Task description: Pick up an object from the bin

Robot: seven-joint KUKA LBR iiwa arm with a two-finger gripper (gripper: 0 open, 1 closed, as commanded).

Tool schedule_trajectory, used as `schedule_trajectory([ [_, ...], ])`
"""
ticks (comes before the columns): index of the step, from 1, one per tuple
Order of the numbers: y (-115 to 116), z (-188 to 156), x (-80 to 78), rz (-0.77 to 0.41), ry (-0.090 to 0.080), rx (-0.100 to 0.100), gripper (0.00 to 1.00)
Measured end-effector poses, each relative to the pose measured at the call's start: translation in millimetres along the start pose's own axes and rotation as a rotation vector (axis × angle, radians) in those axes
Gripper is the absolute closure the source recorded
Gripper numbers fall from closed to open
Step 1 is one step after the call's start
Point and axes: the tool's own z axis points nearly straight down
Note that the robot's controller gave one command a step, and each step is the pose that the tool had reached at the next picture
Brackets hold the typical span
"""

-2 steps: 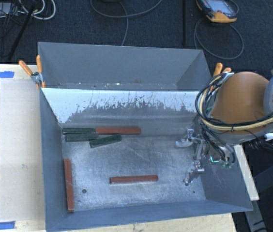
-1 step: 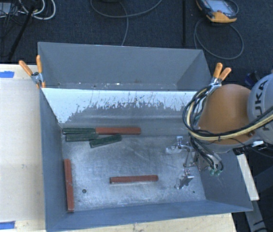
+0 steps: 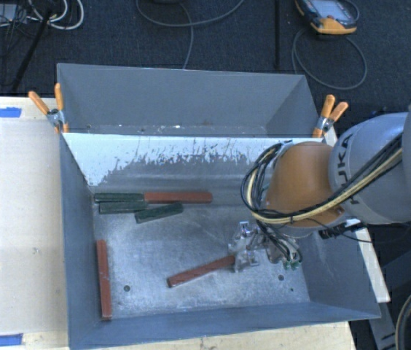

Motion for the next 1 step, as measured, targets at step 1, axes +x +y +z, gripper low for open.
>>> schedule_trajectory([
  [1,0.0,0.0,0.0,-0.001,0.0,0.0,1.0],
])
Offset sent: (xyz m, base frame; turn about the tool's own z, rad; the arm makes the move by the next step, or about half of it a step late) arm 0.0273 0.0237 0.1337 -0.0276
